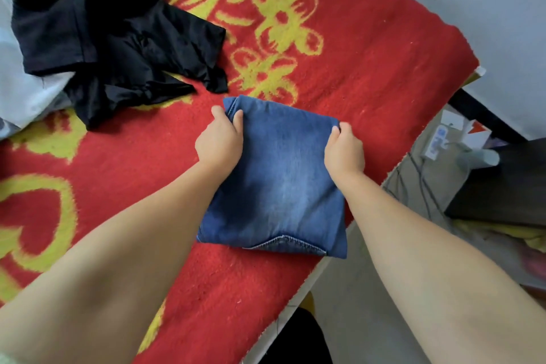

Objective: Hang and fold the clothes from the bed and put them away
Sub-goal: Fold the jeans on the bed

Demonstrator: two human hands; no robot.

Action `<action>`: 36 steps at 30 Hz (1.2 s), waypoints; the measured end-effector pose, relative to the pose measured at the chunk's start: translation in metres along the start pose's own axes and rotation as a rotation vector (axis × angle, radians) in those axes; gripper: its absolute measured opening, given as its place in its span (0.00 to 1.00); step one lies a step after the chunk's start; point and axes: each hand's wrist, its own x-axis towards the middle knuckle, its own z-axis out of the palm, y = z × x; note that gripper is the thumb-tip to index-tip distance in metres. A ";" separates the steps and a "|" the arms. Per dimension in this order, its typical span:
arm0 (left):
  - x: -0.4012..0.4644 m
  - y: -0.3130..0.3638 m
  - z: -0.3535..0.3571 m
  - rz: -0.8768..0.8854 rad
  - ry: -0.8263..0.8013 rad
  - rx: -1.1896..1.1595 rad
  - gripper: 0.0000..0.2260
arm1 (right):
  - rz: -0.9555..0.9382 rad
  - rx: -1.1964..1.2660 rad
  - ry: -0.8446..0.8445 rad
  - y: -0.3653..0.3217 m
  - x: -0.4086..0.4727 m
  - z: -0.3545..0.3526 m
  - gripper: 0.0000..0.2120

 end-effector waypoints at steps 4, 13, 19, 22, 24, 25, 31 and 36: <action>-0.009 0.005 -0.012 0.417 0.245 0.229 0.28 | -0.043 -0.058 0.165 -0.015 0.014 -0.025 0.26; -0.057 -0.017 0.039 0.625 -0.025 0.482 0.24 | -0.533 -0.469 -0.090 0.017 -0.059 0.052 0.28; -0.078 -0.055 0.020 0.739 0.166 0.423 0.24 | -0.552 -0.368 0.091 0.037 -0.081 0.034 0.28; -0.095 -0.089 0.023 0.675 0.093 0.457 0.25 | -0.595 -0.407 -0.056 0.053 -0.099 0.043 0.27; -0.092 -0.088 0.024 0.593 -0.018 0.448 0.26 | -0.541 -0.430 -0.163 0.052 -0.093 0.047 0.27; -0.088 -0.085 0.023 0.569 -0.067 0.456 0.27 | -0.530 -0.455 -0.190 0.050 -0.090 0.045 0.27; -0.134 -0.101 0.007 0.882 0.075 0.446 0.33 | -0.805 -0.466 -0.059 0.055 -0.148 0.016 0.39; -0.179 -0.133 0.027 0.978 0.001 0.603 0.31 | -0.767 -0.698 -0.162 0.075 -0.193 0.040 0.45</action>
